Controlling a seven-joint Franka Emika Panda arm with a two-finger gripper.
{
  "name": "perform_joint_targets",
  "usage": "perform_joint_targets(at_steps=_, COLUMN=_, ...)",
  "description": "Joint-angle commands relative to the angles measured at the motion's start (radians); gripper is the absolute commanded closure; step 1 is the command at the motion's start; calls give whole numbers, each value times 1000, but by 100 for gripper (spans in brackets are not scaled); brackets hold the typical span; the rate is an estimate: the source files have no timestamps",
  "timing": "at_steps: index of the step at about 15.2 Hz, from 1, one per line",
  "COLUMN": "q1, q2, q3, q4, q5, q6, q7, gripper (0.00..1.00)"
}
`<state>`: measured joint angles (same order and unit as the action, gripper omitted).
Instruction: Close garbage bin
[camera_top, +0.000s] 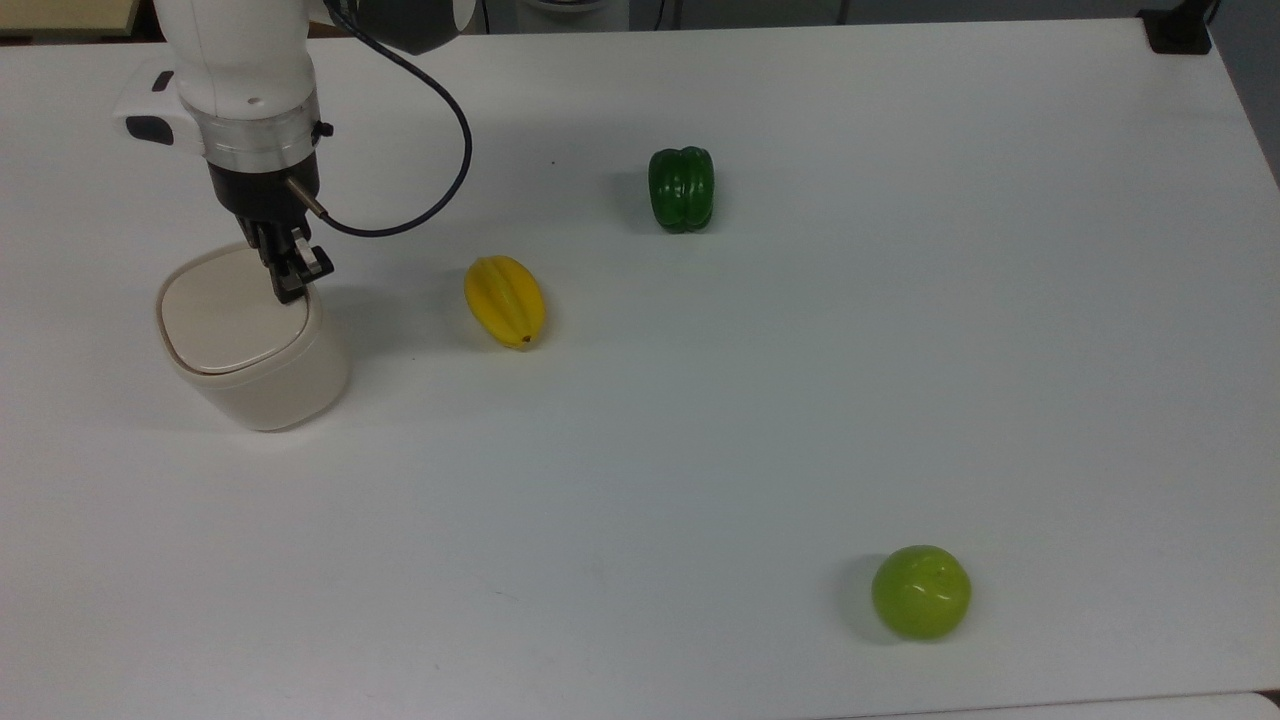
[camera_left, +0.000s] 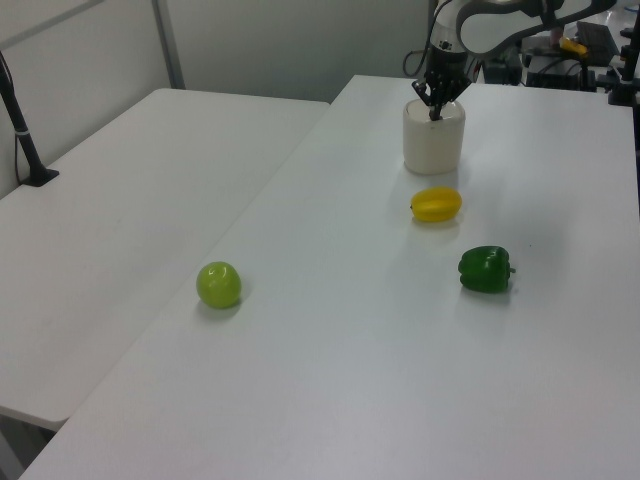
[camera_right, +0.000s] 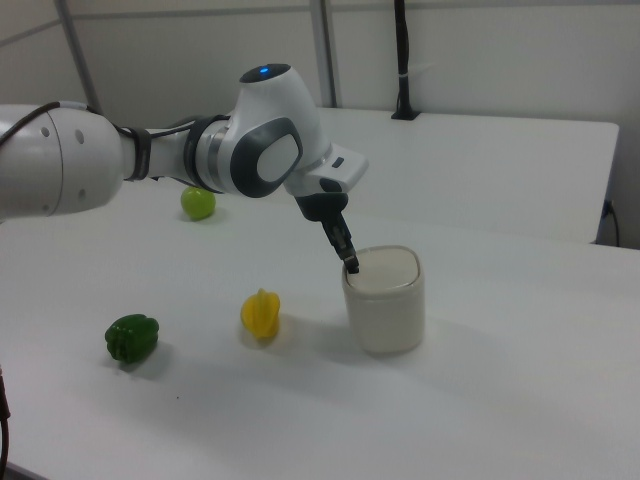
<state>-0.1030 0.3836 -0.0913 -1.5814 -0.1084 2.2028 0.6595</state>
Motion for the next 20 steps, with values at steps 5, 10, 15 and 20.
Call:
perform_joint_targets(at_steps=5, q1=-20, q2=-14, q3=-5, q4=29, q5=0, q6=-60, q7=17, gripper=100)
perform_joint_targets(at_steps=10, q1=-20, q2=-71, q3=-4, q4=63, q5=50, q6=-132, q7=-4, gripper=100)
perform_joint_targets(at_steps=15, q1=-6, q2=-89, q3=1, q4=99, q5=95, q6=-254, q7=-38, gripper=100)
perform_joint_targets(at_steps=20, q1=-6, q2=-126, q3=33, q4=133, q5=190, q6=-438, q7=-174, gripper=97)
